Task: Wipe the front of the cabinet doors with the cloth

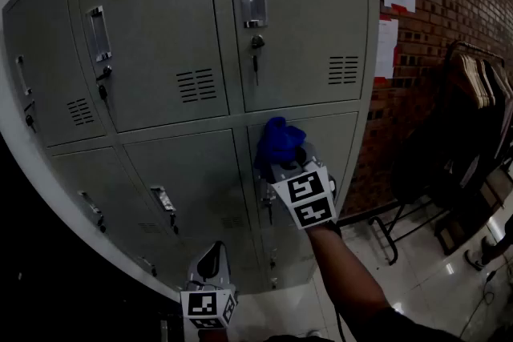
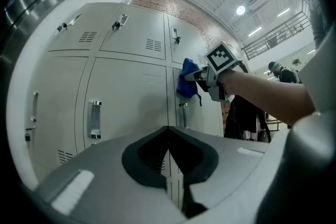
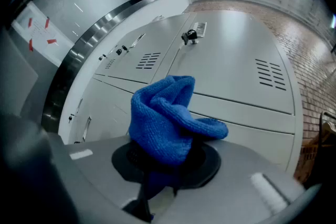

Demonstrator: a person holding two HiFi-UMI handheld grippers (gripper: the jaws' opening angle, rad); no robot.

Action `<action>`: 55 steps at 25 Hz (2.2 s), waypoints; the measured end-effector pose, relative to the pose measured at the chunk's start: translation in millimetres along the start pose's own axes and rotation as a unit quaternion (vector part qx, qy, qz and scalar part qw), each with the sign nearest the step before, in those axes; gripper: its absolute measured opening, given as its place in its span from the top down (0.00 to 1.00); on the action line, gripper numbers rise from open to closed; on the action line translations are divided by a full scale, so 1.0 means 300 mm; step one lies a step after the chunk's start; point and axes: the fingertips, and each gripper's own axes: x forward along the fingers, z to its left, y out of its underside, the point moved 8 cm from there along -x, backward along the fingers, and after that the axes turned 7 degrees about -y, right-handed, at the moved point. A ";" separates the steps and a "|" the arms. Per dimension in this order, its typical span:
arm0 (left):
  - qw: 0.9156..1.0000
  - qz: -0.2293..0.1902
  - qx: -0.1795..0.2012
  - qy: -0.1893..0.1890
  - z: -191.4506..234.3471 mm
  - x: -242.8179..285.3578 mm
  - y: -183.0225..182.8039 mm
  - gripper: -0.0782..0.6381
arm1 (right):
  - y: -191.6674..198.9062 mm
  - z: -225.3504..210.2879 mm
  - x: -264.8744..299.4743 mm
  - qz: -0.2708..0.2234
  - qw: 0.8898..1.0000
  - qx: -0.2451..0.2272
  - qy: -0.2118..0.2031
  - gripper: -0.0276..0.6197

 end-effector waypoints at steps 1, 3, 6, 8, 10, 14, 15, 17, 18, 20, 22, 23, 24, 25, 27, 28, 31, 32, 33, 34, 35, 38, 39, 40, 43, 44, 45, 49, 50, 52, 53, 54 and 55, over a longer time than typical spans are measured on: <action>1.000 0.000 0.000 0.000 -0.004 -0.001 0.001 0.87 | 0.006 -0.020 -0.012 0.000 1.000 0.003 0.005 0.83; 1.000 0.001 0.000 0.000 -0.010 -0.002 0.004 0.87 | 0.018 -0.059 -0.037 -0.001 1.000 0.010 0.015 0.83; 1.000 0.001 -0.002 0.001 -0.018 -0.001 0.004 0.87 | 0.035 -0.115 -0.071 -0.001 1.000 0.014 0.028 0.83; 1.000 0.001 -0.004 0.003 -0.025 -0.001 -0.002 0.87 | 0.046 -0.146 -0.091 0.004 0.999 0.009 0.036 0.83; 1.000 0.001 -0.004 0.005 -0.030 0.000 -0.002 0.87 | 0.058 -0.179 -0.111 0.009 0.999 0.009 0.045 0.83; 1.000 0.004 -0.002 0.008 -0.036 0.004 0.010 0.87 | 0.088 -0.254 -0.157 0.016 0.997 0.017 0.067 0.83; 1.000 0.005 -0.002 0.008 -0.037 0.005 0.012 0.87 | 0.096 -0.274 -0.169 0.017 0.997 0.020 0.073 0.83; 1.000 0.007 -0.001 0.009 -0.039 0.006 0.015 0.87 | 0.110 -0.314 -0.194 0.022 0.996 0.023 0.086 0.83; 1.000 0.007 -0.001 0.010 -0.041 0.007 0.015 0.87 | 0.117 -0.335 -0.206 0.024 0.995 0.024 0.092 0.83; 1.000 0.008 -0.001 0.012 -0.047 0.008 0.015 0.87 | 0.131 -0.377 -0.231 0.029 0.994 0.027 0.103 0.83; 1.000 0.009 0.001 0.015 -0.055 0.010 0.015 0.87 | 0.146 -0.416 -0.257 0.035 0.992 0.027 0.117 0.83; 1.000 0.010 0.001 0.017 -0.060 0.010 0.014 0.87 | 0.154 -0.435 -0.270 0.038 0.991 0.026 0.125 0.83; 1.000 0.011 0.002 0.019 -0.063 0.010 0.015 0.87 | 0.162 -0.451 -0.282 0.042 0.990 0.026 0.132 0.83; 1.000 0.011 0.003 0.021 -0.066 0.011 0.015 0.87 | 0.168 -0.465 -0.291 0.045 0.989 0.027 0.137 0.83; 1.000 0.011 0.003 0.023 -0.072 0.012 0.015 0.87 | 0.173 -0.482 -0.301 0.049 0.988 0.025 0.142 0.83; 1.000 0.011 0.004 0.024 -0.076 0.013 0.014 0.87 | 0.173 -0.486 -0.303 0.051 0.988 0.022 0.144 0.83; 1.000 0.009 0.004 0.030 -0.091 0.010 0.002 0.87 | 0.166 -0.474 -0.310 0.053 0.987 0.015 0.148 0.83; 0.999 0.008 0.004 0.031 -0.093 0.008 0.002 0.87 | 0.163 -0.460 -0.313 0.050 0.988 0.015 0.145 0.83; 1.000 0.009 0.003 0.030 -0.092 0.005 0.001 0.87 | 0.157 -0.441 -0.313 0.045 0.989 0.014 0.140 0.83; 1.000 0.010 0.002 0.028 -0.088 0.002 -0.001 0.87 | 0.152 -0.415 -0.309 0.039 0.990 0.014 0.131 0.83; 1.000 0.011 0.002 0.025 -0.083 0.000 0.001 0.87 | 0.147 -0.384 -0.301 0.035 0.992 0.013 0.120 0.83; 1.000 0.012 0.001 0.020 -0.067 -0.004 0.017 0.87 | 0.141 -0.264 -0.250 0.026 0.997 0.012 0.074 0.83; 1.000 0.011 0.001 0.019 -0.064 -0.006 0.016 0.87 | 0.142 -0.218 -0.226 0.024 0.998 0.013 0.056 0.83; 1.000 0.011 0.000 0.017 -0.061 -0.008 0.012 0.87 | 0.143 -0.171 -0.200 0.023 0.999 0.013 0.039 0.83; 1.000 0.009 0.001 0.012 -0.046 -0.017 0.013 0.87 | 0.142 -0.038 -0.115 0.021 1.000 0.012 -0.011 0.83; 1.000 0.009 0.001 0.009 -0.040 -0.021 0.013 0.87 | 0.139 0.002 -0.086 0.021 0.999 0.007 -0.025 0.83; 1.000 0.008 0.000 0.006 -0.033 -0.025 0.009 0.87 | 0.135 0.036 -0.058 0.023 0.999 0.001 -0.037 0.83; 1.000 0.007 -0.002 -0.012 0.007 -0.044 0.009 0.87 | 0.130 0.107 0.021 0.039 0.998 -0.026 -0.051 0.83; 1.000 0.007 -0.003 -0.015 0.019 -0.047 0.015 0.87 | 0.132 0.108 0.028 0.041 0.998 -0.028 -0.048 0.83; 1.000 0.008 -0.004 -0.021 0.037 -0.051 0.018 0.87 | 0.133 0.104 0.029 0.040 0.998 -0.027 -0.045 0.83; 1.000 0.008 -0.005 -0.024 0.043 -0.053 0.017 0.87 | 0.134 0.101 0.029 0.041 0.998 -0.027 -0.044 0.83; 1.000 0.008 -0.006 -0.026 0.047 -0.055 0.016 0.87 | 0.136 0.099 0.028 0.044 0.998 -0.028 -0.043 0.83; 1.000 0.009 -0.007 -0.028 0.050 -0.058 0.017 0.87 | 0.138 0.096 0.026 0.046 0.998 -0.028 -0.042 0.83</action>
